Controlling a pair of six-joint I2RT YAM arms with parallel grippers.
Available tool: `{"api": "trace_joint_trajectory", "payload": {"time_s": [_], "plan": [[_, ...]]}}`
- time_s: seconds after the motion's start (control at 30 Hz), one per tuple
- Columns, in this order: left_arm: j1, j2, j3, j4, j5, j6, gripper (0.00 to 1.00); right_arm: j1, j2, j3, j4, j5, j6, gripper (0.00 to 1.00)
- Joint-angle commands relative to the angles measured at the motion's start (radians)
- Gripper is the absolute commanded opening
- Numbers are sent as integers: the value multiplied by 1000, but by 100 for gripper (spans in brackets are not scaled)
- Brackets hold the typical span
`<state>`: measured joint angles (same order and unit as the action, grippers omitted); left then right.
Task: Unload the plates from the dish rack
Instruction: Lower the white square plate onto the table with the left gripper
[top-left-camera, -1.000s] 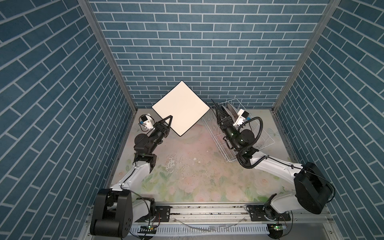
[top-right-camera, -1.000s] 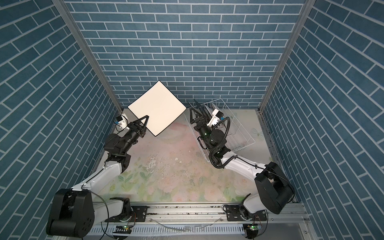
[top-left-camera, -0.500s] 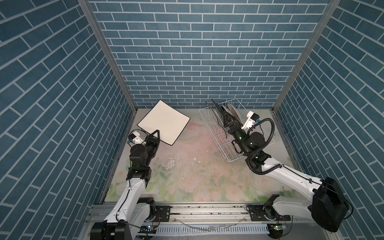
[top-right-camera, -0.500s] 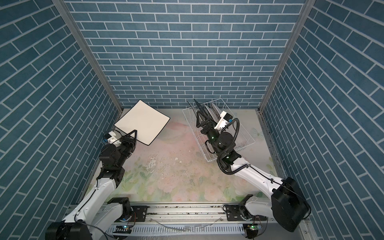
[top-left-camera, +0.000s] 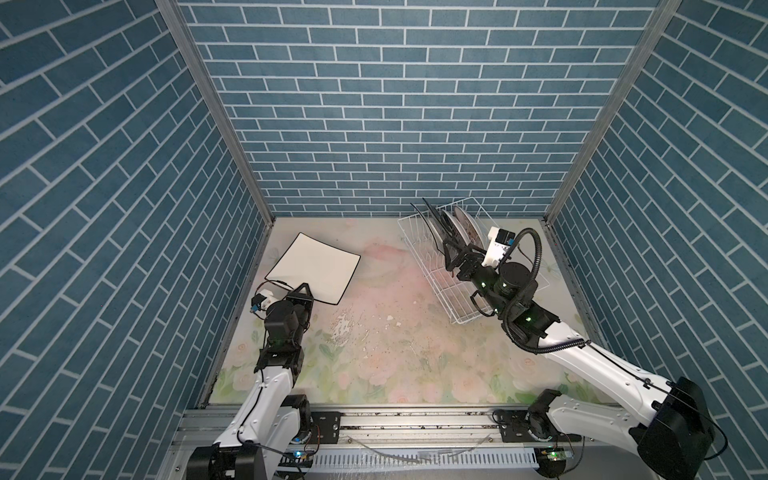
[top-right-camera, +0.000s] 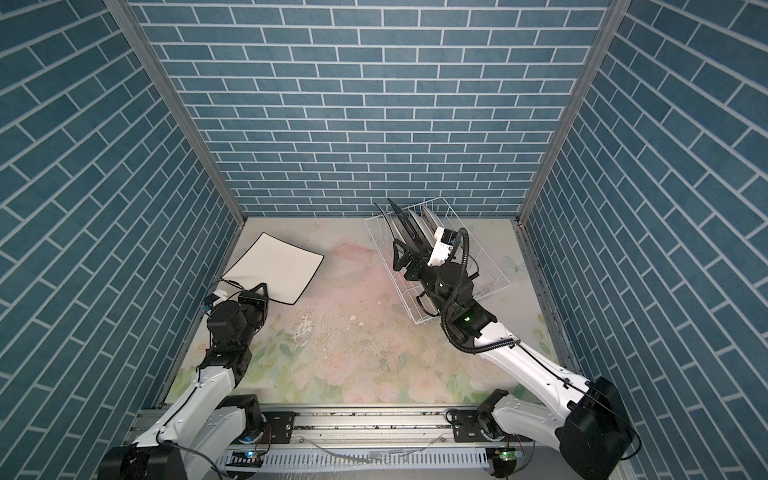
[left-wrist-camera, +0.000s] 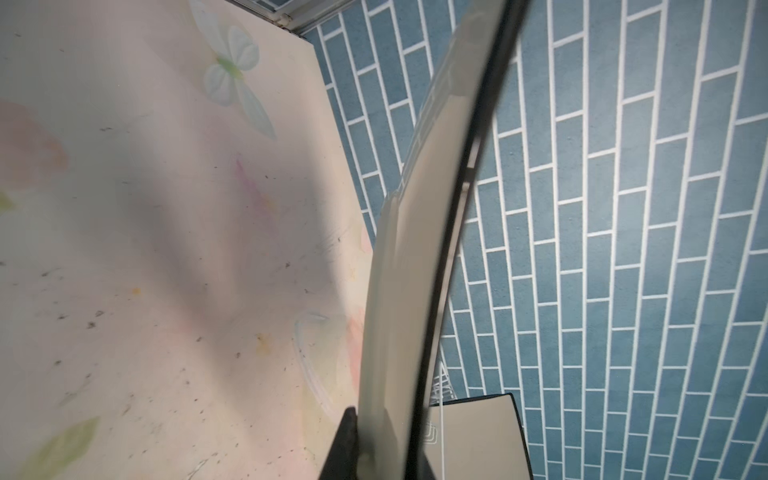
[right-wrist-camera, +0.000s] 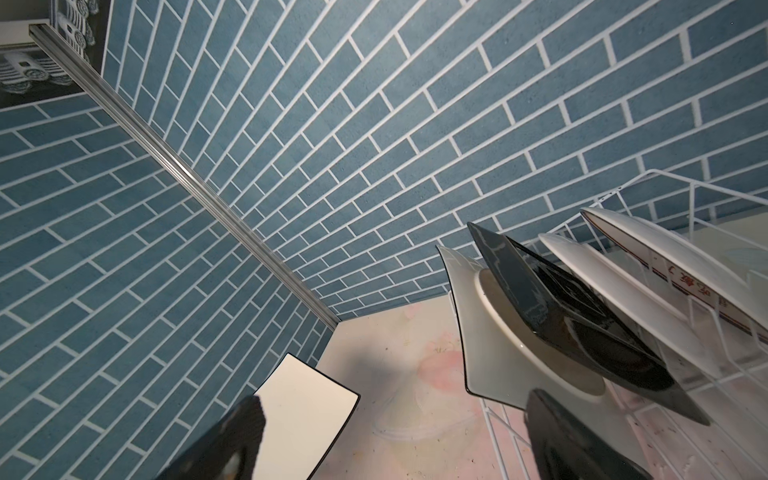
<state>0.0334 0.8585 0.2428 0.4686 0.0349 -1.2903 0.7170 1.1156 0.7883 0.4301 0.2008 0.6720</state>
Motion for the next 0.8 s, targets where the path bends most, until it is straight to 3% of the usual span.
{"api": "trace_joint_trajectory", "payload": {"time_s": [0.0, 0.13, 0.77], "plan": [[9, -44, 16, 197, -91, -8, 0, -5, 20, 52, -13, -43, -30, 98], [25, -22, -27, 228, -146, -67, 0, -9, 44, 59, -1, -71, 0, 99], [135, 250, -27, 428, -98, -138, 0, -28, 43, 37, 25, -131, 41, 98]]}}
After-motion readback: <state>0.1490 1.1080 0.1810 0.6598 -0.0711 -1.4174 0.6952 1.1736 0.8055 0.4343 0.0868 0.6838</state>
